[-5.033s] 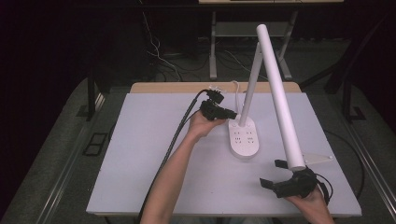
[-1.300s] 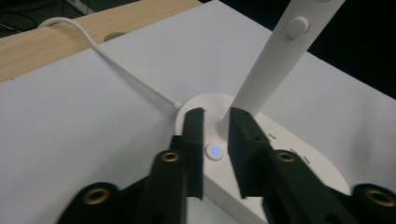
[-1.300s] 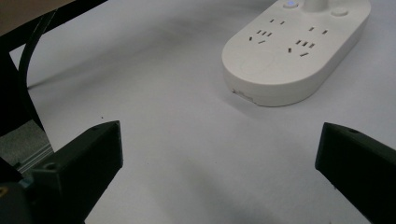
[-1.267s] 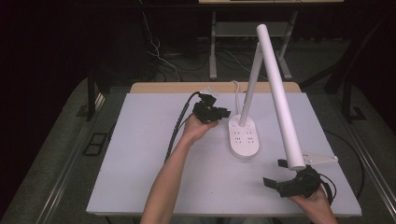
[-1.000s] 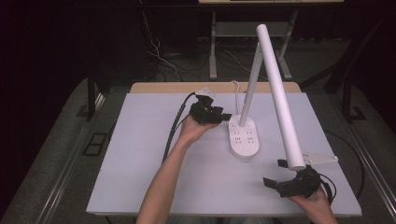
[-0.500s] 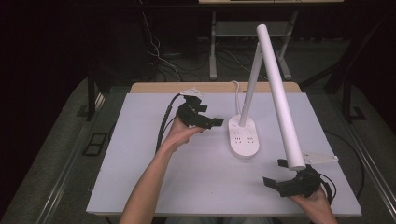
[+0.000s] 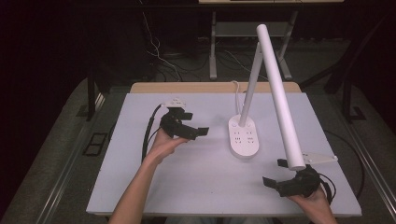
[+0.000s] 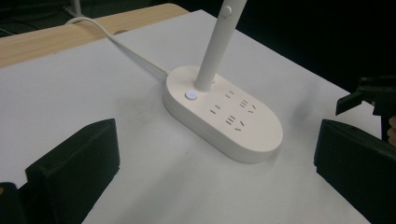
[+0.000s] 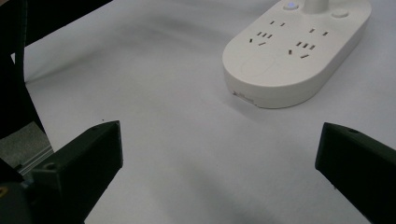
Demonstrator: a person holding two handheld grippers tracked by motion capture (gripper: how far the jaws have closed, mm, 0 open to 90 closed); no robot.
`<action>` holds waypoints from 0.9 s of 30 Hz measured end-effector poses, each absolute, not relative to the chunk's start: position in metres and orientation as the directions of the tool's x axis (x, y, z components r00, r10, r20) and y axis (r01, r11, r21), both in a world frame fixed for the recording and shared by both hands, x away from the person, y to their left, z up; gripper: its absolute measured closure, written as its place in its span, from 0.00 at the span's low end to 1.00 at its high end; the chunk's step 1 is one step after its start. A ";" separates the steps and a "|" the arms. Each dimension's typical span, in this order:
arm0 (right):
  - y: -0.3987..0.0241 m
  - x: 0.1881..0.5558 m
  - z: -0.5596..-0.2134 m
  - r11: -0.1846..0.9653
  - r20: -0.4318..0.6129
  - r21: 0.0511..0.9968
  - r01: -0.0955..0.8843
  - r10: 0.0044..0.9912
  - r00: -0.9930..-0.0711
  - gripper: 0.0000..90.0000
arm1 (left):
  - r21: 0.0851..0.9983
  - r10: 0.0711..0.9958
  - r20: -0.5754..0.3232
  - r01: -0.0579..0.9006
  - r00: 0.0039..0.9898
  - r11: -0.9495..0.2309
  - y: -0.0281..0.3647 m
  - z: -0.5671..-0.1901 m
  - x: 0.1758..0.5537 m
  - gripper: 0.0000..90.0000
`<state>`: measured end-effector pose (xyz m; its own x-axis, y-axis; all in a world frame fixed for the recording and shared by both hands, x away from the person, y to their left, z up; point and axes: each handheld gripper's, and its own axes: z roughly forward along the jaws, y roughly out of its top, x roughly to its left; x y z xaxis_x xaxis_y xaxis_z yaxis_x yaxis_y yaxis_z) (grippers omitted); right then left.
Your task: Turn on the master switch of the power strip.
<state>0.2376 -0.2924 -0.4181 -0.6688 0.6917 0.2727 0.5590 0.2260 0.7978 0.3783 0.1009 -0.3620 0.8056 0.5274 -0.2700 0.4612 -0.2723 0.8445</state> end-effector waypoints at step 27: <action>-0.290 0.236 -0.418 0.231 0.267 0.801 0.553 0.688 -0.675 0.00 | 0.870 0.586 -0.256 0.447 0.769 -0.207 0.155 -0.391 0.301 0.00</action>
<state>0.2365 -0.2895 -0.4185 -0.6746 0.6881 0.2674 0.5526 0.2306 0.8009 0.3005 0.1555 -0.3906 0.7690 0.5859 -0.2557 0.4472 -0.2073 0.8701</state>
